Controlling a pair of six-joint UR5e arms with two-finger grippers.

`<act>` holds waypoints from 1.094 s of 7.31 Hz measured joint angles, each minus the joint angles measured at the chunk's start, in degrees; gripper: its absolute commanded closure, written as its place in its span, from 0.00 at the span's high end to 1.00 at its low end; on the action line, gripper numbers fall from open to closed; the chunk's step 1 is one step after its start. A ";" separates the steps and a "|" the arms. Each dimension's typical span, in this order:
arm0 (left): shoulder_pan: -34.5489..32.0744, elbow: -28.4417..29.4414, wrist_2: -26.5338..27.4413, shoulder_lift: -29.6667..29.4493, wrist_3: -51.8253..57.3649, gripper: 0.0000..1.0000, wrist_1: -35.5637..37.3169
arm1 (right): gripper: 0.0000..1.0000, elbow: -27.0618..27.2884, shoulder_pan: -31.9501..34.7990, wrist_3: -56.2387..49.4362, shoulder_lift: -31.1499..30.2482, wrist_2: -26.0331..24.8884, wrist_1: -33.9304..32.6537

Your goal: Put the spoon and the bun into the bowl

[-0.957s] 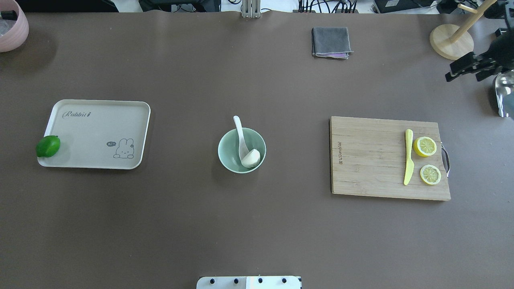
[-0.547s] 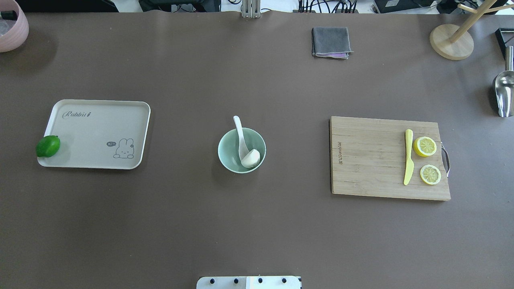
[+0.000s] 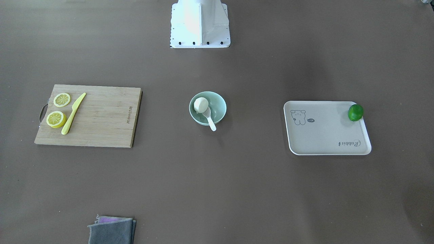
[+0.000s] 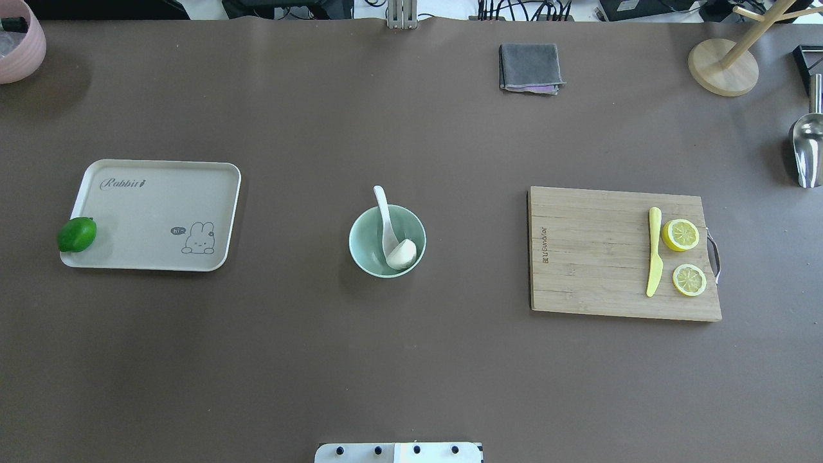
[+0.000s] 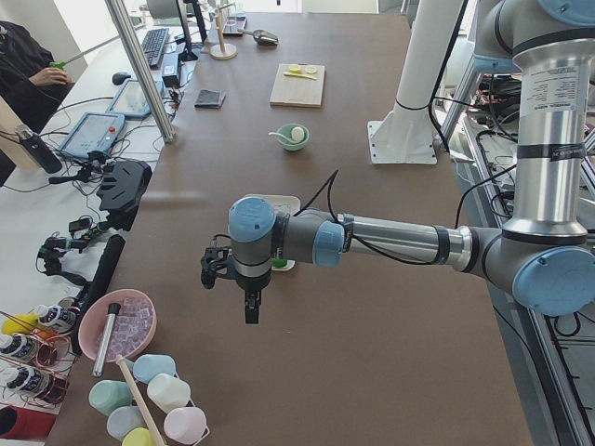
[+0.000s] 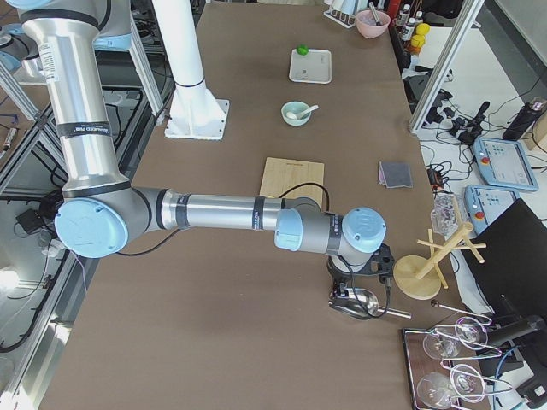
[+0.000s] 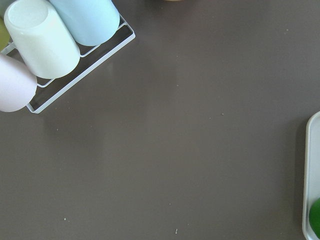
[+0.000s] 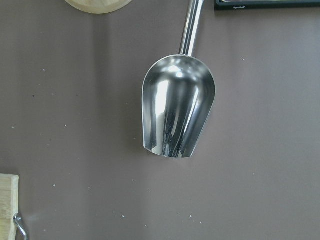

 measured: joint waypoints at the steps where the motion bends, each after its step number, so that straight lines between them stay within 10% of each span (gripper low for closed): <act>1: -0.04 -0.11 -0.03 0.21 -0.05 0.98 -0.09 | 1.00 3.44 -0.54 0.23 -1.74 -0.01 -2.36; 8: 0.00 0.19 0.05 -0.09 -0.32 0.98 0.20 | 1.00 8.73 -3.62 1.46 -5.04 -0.69 -3.37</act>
